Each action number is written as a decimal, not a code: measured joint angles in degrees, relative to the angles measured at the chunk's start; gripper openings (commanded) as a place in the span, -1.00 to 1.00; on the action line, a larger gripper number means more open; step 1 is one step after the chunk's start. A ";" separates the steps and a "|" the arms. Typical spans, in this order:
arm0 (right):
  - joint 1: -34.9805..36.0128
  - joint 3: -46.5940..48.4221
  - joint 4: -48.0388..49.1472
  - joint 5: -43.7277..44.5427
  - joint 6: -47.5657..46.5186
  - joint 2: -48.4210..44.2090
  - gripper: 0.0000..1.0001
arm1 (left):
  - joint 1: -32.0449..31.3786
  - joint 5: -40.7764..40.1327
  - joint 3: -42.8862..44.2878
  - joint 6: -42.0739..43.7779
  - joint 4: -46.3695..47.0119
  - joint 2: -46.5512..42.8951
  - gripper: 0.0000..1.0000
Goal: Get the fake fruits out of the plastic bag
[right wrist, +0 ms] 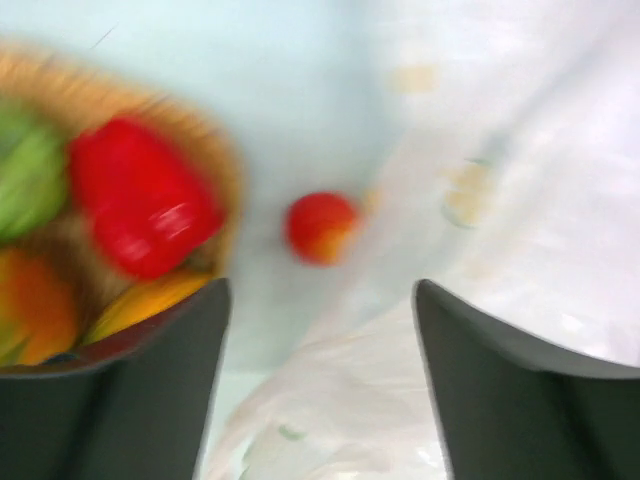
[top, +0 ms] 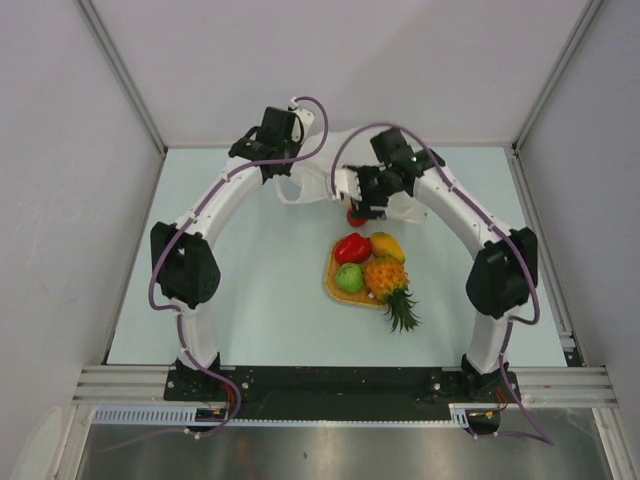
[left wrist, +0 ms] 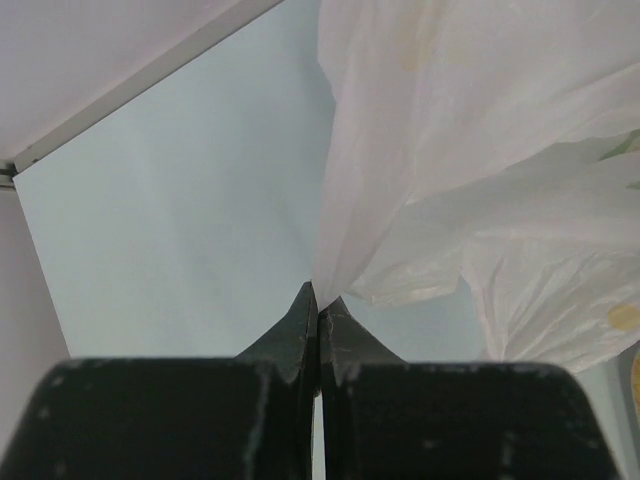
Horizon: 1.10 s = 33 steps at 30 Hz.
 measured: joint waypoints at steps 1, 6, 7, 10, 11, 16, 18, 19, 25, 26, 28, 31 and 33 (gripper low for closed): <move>-0.72 5.20 -0.02 -0.92 4.15 2.84 0.35 | -0.02 0.17 0.17 -0.33 -0.17 0.09 -1.00; -3.54 27.52 -0.55 -5.03 22.43 15.15 -0.03 | -0.07 3.45 5.97 -3.17 -1.73 3.54 -1.00; -3.85 29.07 -0.74 -5.66 25.00 16.28 -0.05 | -0.11 4.39 7.54 -4.11 -1.75 4.44 -1.00; -3.34 28.61 -2.58 -6.75 30.12 17.00 -0.07 | -0.24 5.95 9.79 -6.21 -1.81 5.99 -1.00; -2.78 27.43 -2.84 -6.97 31.08 16.94 -0.05 | -0.28 6.19 10.29 -6.71 -1.79 6.49 -1.00; 1.64 16.92 -3.23 -6.10 32.17 15.08 0.28 | -0.35 7.43 11.58 -8.98 -1.84 9.03 -0.99; 3.30 13.25 -3.26 -4.13 32.35 14.60 0.40 | -0.39 7.61 11.58 -9.46 -2.08 9.66 -1.00; 3.96 12.11 -3.08 -2.97 32.50 14.58 0.41 | -0.44 7.65 11.58 -9.53 -2.23 9.84 -1.00; 3.21 10.60 -0.07 3.10 33.88 14.56 0.32 | -0.66 7.80 11.54 -9.68 -2.29 9.86 -1.00; 2.73 10.86 0.57 3.69 34.34 14.56 0.31 | -0.68 7.80 11.50 -9.66 -2.29 9.86 -0.99; 1.84 11.34 1.68 4.63 35.26 14.56 0.29 | -0.74 7.80 11.41 -9.66 -2.25 9.86 -1.00; 0.57 12.85 2.73 6.34 36.28 14.64 0.25 | -0.87 7.78 10.78 -9.64 -2.25 9.86 -1.00; 0.04 14.10 3.21 7.69 36.50 14.99 0.23 | -0.98 7.78 10.27 -9.62 -2.32 9.86 -1.00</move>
